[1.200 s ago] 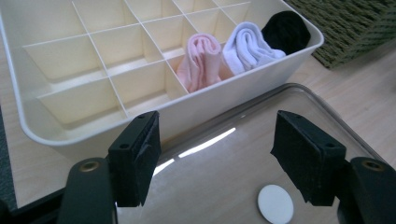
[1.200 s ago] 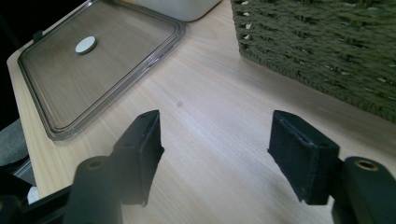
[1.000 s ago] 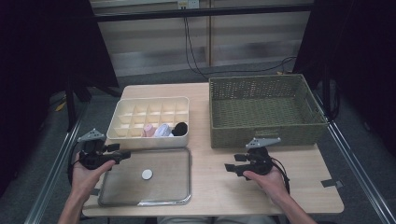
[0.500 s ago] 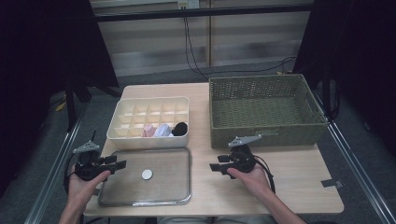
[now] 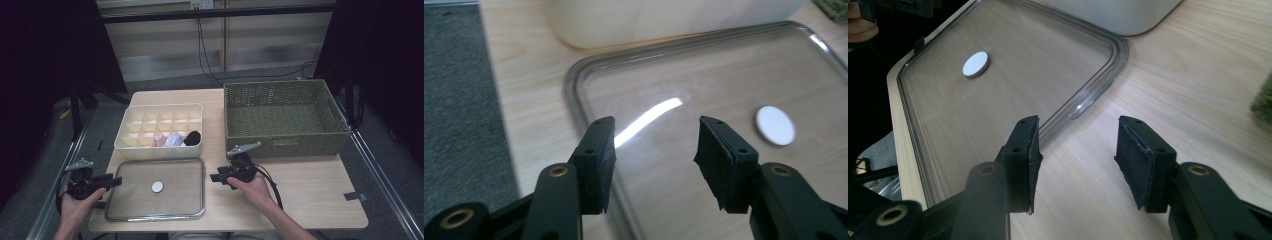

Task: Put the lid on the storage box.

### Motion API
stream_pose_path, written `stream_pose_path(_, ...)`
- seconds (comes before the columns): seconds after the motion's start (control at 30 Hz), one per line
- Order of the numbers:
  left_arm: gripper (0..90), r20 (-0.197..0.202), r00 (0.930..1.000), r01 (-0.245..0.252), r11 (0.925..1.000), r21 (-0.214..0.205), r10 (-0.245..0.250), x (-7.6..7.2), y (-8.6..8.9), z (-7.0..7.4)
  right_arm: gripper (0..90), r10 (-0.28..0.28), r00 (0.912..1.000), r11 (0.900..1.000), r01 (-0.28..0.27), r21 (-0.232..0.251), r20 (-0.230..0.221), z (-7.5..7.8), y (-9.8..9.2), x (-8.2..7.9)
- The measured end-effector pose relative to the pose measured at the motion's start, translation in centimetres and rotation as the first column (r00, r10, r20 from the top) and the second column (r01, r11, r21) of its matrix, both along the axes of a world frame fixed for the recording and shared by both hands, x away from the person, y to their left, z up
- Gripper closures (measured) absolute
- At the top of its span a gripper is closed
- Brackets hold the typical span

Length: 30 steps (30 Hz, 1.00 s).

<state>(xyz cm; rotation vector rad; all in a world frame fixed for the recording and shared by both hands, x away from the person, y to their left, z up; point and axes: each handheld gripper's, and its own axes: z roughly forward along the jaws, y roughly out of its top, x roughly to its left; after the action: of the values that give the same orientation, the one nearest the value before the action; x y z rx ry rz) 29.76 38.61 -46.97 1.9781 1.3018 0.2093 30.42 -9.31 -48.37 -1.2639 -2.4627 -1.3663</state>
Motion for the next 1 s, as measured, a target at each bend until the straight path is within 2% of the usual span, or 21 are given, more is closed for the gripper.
stream_pose_path(0.07, 49.7, -0.012, 0.9998, -0.012, 0.9999, 0.011, 0.012, 0.3, 0.4, -0.3, 52.7, 0.017, 0.9999, 0.9998, -0.017, -0.006, 0.002, -0.2, 0.5, 0.2)
stream_pose_path(0.17, 52.4, -0.019, 0.9998, -0.006, 1.0, 0.005, 0.006, 0.4, 0.8, -0.7, 53.4, 0.02, 0.9998, 0.9998, -0.02, 0.002, 0.0, -0.5, 1.0, 0.4)
stream_pose_path(0.2, 52.3, -0.019, 0.9998, -0.006, 1.0, 0.005, 0.006, 0.4, 0.8, -0.7, 53.4, 0.025, 0.9997, 0.9996, -0.025, -0.011, -0.002, -0.5, 1.3, 0.4)
stream_pose_path(0.33, 49.4, -0.025, 0.9995, -0.021, 0.9997, -0.013, 0.02, 0.4, 1.0, -1.3, 53.4, 0.027, 0.9996, 0.9996, -0.027, -0.009, -0.004, -0.5, 1.7, 0.5)
stream_pose_path(0.47, 47.7, -0.039, 0.999, -0.024, 0.9997, 0.004, 0.024, 0.5, 1.0, -1.7, 53.4, 0.022, 0.9994, 0.9997, -0.022, -0.005, -0.028, -0.8, 2.0, 0.8)
stream_pose_path(0.67, 53.4, -0.052, 0.9986, -0.011, 0.9997, 0.021, 0.012, 0.8, 0.7, -2.1, 53.6, 0.016, 0.9986, 0.9999, -0.016, 0.004, -0.051, -1.1, 2.3, 1.0)
stream_pose_path(0.77, 53.9, -0.042, 0.9989, -0.016, 0.9993, 0.035, 0.018, 1.0, 0.3, -2.1, 54.2, 0.013, 0.9982, 0.9999, -0.013, 0.007, -0.058, -1.2, 2.4, 1.1)
stream_pose_path(0.83, 54.0, -0.05, 0.9987, -0.008, 0.9992, 0.039, 0.01, 1.2, 0.2, -2.0, 55.2, 0.01, 0.9974, 0.9999, -0.01, 0.012, -0.072, -1.3, 2.5, 1.1)
stream_pose_path(0.9, 54.9, -0.048, 0.9988, -0.007, 0.9977, 0.068, 0.01, 1.4, 0.0, -1.9, 56.0, 0.006, 0.9963, 0.9999, -0.005, 0.014, -0.085, -1.4, 2.5, 1.2)
stream_pose_path(0.97, 60.3, -0.042, 0.9991, -0.009, 0.9967, 0.081, 0.012, 1.6, -0.1, -1.9, 56.9, -0.001, 0.9953, 0.9999, 0.002, 0.015, -0.097, -1.5, 2.6, 1.2)
stream_pose_path(1.0, 62.7, -0.039, 0.999, -0.017, 0.9973, 0.071, 0.02, 1.6, -0.2, -2.0, 57.2, -0.002, 0.995, 0.9999, 0.004, 0.017, -0.1, -1.5, 2.6, 1.2)
